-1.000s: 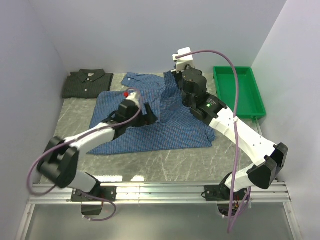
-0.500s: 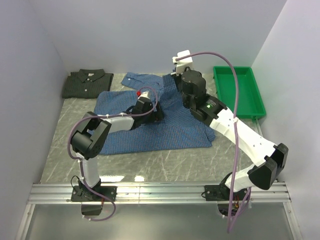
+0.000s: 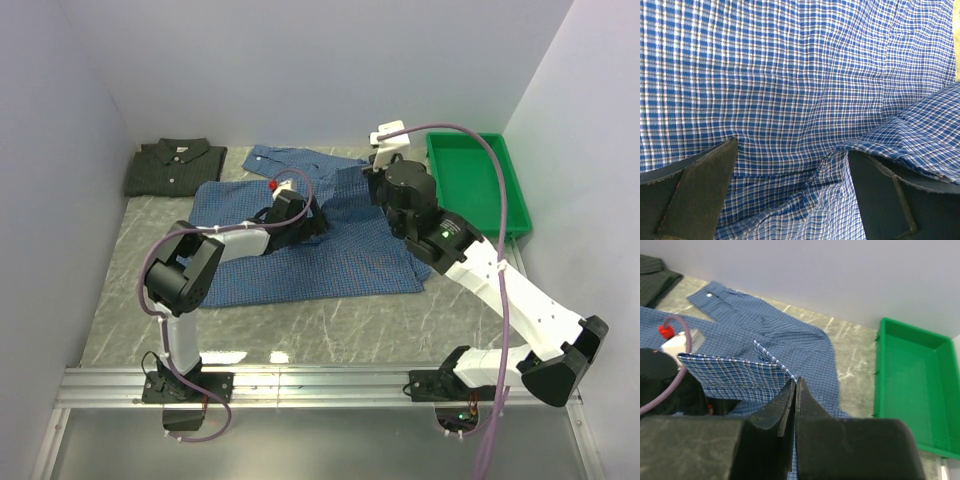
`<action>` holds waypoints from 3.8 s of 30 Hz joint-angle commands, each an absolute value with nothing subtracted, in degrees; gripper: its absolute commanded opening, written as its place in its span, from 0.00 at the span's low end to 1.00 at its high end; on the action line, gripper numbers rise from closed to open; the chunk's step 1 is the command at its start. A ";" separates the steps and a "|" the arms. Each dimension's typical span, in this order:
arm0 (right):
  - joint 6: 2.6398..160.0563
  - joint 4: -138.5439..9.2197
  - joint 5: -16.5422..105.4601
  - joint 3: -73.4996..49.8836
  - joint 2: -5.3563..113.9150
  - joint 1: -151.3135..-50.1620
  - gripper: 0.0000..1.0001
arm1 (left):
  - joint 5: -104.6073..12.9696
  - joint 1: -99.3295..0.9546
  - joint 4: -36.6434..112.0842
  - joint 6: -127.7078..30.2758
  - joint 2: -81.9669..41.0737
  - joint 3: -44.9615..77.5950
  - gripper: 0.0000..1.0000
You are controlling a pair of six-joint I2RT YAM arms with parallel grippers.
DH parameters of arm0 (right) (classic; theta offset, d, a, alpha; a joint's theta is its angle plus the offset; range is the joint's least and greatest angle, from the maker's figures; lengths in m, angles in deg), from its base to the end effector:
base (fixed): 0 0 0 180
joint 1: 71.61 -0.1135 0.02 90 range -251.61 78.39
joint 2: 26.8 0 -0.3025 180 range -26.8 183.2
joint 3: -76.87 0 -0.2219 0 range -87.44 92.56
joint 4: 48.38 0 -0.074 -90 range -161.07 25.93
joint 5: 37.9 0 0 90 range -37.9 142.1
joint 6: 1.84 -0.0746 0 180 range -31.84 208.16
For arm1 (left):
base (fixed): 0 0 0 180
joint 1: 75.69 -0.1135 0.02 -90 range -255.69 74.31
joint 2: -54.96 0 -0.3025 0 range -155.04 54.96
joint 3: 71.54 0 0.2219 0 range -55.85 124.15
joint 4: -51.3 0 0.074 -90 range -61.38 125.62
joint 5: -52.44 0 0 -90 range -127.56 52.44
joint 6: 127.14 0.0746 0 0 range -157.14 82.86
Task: Fold and stack the long sleeve shirts
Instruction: Fold the shirt
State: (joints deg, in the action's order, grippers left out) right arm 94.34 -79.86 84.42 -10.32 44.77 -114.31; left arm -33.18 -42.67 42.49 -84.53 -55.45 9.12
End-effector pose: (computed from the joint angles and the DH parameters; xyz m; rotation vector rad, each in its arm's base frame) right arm 0.2226 0.1511 0.4565 -0.3235 1.6910 -0.0224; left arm 0.3672 -0.2318 0.1944 -0.3337 2.3045 -0.6559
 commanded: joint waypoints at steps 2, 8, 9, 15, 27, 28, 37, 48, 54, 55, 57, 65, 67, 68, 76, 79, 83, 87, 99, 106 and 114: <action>89.58 -83.22 81.99 -11.06 42.90 -114.41 0.00 | -32.82 -42.82 36.96 -87.32 -50.43 10.94 0.99; 85.97 -85.07 79.70 -13.08 42.54 -115.82 0.00 | -25.17 -42.99 27.98 -91.62 -50.33 12.35 0.99; 85.79 -85.25 79.70 -13.26 42.54 -116.08 0.00 | -25.25 -43.08 27.27 -92.76 -50.59 12.26 0.99; 84.47 -87.44 80.14 -13.53 43.25 -117.84 0.00 | -27.89 -43.34 27.10 -96.28 -50.43 11.91 0.99; 75.96 -90.78 78.64 -12.04 48.69 -124.69 0.00 | -21.04 -48.96 9.09 -97.96 -32.24 9.89 0.99; 73.42 -90.70 78.56 -11.60 49.57 -125.13 0.00 | -21.38 -50.71 8.12 -97.17 -29.62 9.54 0.99; 56.71 -85.43 77.06 -11.33 59.76 -130.05 0.00 | -23.50 -59.51 3.19 -84.78 -15.45 1.81 0.99; 46.16 -84.63 79.78 -4.30 71.90 -136.12 0.00 | -24.03 -64.61 7.66 -75.28 -5.60 -8.38 0.99; 40.97 -81.22 83.12 -5.26 70.32 -136.21 0.00 | -24.63 -65.14 7.58 -76.07 -5.95 -9.80 0.99; 40.97 -80.16 83.21 -5.79 69.97 -136.21 0.00 | -24.64 -65.23 7.32 -76.16 -6.30 -9.71 0.99; 40.53 -78.23 83.30 -5.79 69.61 -136.30 0.00 | -24.20 -65.84 6.97 -76.25 -6.39 -9.45 0.99; 37.37 -76.11 78.56 -0.96 76.81 -136.39 0.00 | -24.02 -67.86 7.05 -76.60 -5.25 -10.06 0.99; 37.36 -75.84 76.89 0.52 79.09 -136.39 0.00 | -24.28 -68.13 7.31 -76.69 -5.16 -10.15 0.99; 37.10 -76.28 76.62 1.32 79.89 -136.73 0.00 | -24.90 -68.30 7.49 -76.69 -5.24 -10.32 0.99; 37.27 -76.55 71.88 7.74 87.62 -138.23 0.01 | -26.57 -70.41 7.84 -76.95 -5.60 -10.33 0.99; 37.54 -74.36 70.65 7.92 89.64 -138.49 0.02 | -26.49 -70.59 8.11 -77.13 -5.25 -10.59 0.99; 38.76 -73.56 69.33 10.37 92.02 -138.41 0.05 | -25.78 -70.68 8.19 -77.21 -4.54 -10.85 0.99; 42.18 -74.79 69.15 9.86 90.45 -138.32 0.36 | -26.39 -70.77 8.11 -77.13 -4.89 -10.85 0.99; 53.10 -75.85 67.32 -14.54 66.82 -126.23 0.60 | -35.98 -70.68 8.64 -82.31 -8.85 -12.87 0.91; 52.65 -68.03 52.37 -30.74 55.66 -109.00 0.56 | -35.81 -70.50 10.74 -86.79 -13.85 -15.94 0.81; 52.39 -64.16 45.69 -40.40 51.07 -99.39 0.56 | -35.10 -69.71 14.78 -90.04 -19.21 -18.59 0.75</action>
State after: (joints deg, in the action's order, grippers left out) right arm 52.07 -68.97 50.19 -38.71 54.56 -100.98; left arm -34.95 -70.36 11.48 -87.70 -17.90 -17.99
